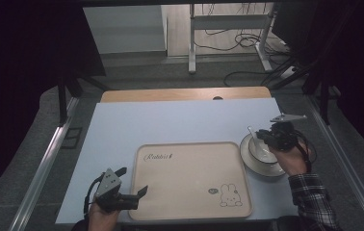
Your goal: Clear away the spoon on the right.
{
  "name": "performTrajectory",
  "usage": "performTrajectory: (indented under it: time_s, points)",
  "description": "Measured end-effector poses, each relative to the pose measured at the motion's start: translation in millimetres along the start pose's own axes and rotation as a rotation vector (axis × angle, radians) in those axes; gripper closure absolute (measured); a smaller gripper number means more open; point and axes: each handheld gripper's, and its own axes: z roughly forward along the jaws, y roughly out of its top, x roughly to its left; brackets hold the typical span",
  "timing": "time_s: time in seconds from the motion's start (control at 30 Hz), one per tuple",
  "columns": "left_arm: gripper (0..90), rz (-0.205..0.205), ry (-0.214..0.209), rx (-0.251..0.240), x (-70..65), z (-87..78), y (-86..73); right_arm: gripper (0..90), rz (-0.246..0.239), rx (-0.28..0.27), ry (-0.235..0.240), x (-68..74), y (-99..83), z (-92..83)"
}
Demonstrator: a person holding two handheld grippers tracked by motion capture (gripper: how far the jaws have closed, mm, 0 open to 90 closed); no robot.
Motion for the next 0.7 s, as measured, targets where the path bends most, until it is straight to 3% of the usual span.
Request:
performTrajectory:
  time_s: [0.2,0.7]
  points:
    - [2.4,0.0,0.001,-0.001,0.3,-0.2,0.0,72.2,-0.015,0.015,-0.003,8.4,-4.8,2.7]
    - [2.4,-0.001,0.0,0.001,0.2,0.1,0.0,70.8,-0.009,0.055,-0.035,6.8,-16.8,17.9]
